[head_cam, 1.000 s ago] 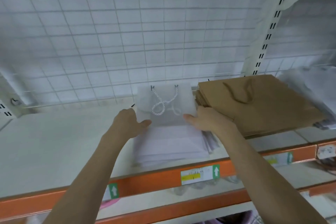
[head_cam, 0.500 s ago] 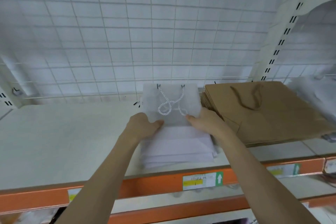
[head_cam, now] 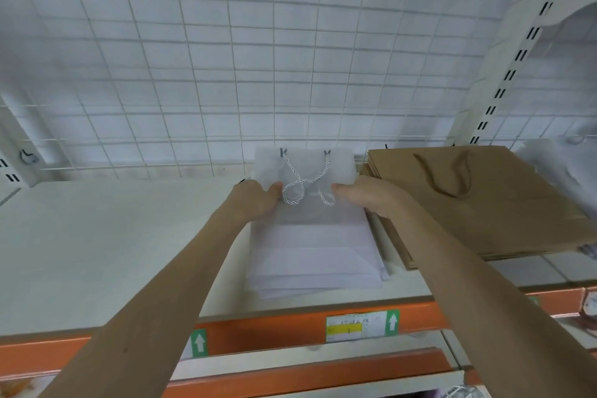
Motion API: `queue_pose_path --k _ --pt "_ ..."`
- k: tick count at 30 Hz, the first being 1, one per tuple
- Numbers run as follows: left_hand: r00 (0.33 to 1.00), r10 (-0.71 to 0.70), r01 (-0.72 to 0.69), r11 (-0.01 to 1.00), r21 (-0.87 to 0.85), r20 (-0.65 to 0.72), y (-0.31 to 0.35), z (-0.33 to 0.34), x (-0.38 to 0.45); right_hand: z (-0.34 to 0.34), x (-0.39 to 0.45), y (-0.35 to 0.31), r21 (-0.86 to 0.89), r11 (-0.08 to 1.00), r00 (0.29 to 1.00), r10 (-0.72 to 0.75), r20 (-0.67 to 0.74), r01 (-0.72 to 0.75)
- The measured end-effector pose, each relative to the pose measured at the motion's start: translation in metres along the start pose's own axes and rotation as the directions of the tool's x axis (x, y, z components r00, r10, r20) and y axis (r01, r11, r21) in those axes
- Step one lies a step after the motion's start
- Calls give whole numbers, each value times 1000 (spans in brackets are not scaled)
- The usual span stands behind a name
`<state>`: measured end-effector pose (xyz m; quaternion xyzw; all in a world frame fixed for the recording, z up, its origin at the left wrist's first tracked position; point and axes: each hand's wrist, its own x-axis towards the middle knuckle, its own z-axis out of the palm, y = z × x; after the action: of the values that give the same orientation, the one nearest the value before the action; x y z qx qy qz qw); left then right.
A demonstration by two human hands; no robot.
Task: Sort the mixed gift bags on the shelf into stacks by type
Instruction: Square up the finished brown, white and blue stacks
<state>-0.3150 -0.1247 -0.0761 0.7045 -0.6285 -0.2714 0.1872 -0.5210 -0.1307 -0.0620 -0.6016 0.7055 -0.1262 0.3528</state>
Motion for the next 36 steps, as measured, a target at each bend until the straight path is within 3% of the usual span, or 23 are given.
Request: queue_pose_path --k 6,12,15,22,30,36 --pt "999 28 -27 999 26 -19 -1 -5 2 -1 -3 -9 -174 985 999 -7 -40 0" --pt "999 -30 31 994 -102 15 -8 -13 -10 -7 -24 -11 -166 986 997 2 -73 -14" --pt "999 -21 21 1000 -5 28 -14 -16 -34 -10 -58 -13 -209 977 992 -66 -112 41" --pt "991 -23 -3 980 197 130 -31 -3 -101 9 -111 20 -270 958 993 -70 93 93" --pt "988 114 -146 897 416 101 -24 21 -121 33 -112 36 -382 924 1000 -9 28 19" --pt "994 100 -84 968 238 -53 -30 22 -113 28 -103 39 -313 950 998 -22 -67 0"
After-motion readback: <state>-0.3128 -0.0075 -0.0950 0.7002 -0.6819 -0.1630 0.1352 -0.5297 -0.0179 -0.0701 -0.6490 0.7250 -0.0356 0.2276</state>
